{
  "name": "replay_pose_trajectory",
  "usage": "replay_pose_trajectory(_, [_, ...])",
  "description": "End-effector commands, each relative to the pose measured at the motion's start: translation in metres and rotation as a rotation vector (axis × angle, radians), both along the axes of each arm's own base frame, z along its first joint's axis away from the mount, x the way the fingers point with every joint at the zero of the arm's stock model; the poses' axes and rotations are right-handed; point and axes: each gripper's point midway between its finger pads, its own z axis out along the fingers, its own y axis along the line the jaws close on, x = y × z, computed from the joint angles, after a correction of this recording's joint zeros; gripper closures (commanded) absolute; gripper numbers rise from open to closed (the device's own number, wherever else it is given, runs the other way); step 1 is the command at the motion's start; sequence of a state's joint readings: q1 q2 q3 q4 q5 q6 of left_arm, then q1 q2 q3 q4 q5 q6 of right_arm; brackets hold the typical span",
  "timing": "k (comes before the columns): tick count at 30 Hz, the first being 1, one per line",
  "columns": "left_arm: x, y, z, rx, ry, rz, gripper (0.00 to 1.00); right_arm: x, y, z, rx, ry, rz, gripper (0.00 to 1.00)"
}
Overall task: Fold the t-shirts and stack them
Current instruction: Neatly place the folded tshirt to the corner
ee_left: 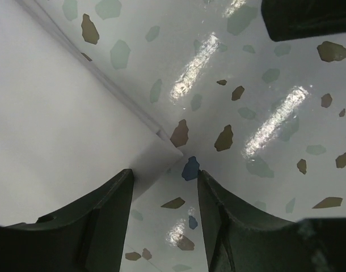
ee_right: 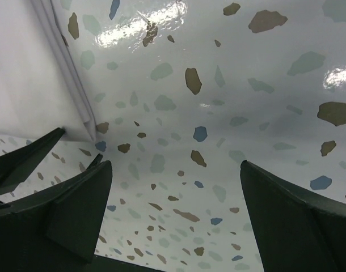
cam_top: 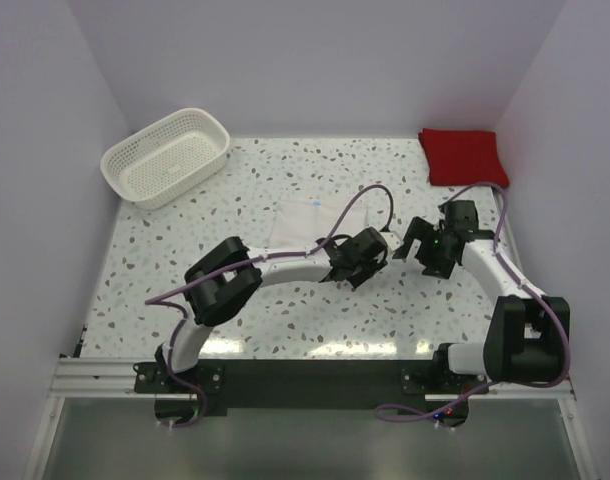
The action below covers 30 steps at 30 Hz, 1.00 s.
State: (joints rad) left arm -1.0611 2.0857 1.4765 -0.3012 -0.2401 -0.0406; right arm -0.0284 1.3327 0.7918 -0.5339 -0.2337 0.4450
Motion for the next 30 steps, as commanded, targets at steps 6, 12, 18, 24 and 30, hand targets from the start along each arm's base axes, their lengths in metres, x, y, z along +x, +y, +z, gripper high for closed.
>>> replay_pose_trajectory(6, [0.015, -0.013, -0.007, 0.003, -0.048, 0.015, 0.52, 0.003, 0.015, 0.009, 0.08, -0.084, 0.045, 0.02])
replay_pose_trajectory(12, [0.019, -0.007, -0.015, 0.023, -0.068, 0.041, 0.72, 0.003, 0.025, 0.006, 0.145, -0.098, 0.046, 0.03])
replay_pose_trajectory(18, [0.014, -0.01, 0.01, -0.043, -0.068, 0.027, 0.98, 0.011, 0.036, 0.004, 0.227, -0.124, 0.039, 0.04])
replay_pose_trajectory(24, [0.009, -0.012, 0.046, -0.172, -0.061, 0.035, 1.0, 0.032, 0.058, 0.01, 0.411, -0.184, -0.013, 0.04])
replay_pose_trajectory(30, [0.009, -0.013, 0.065, -0.238, -0.05, 0.042, 1.0, 0.058, 0.071, -0.001, 0.575, -0.178, -0.104, 0.03])
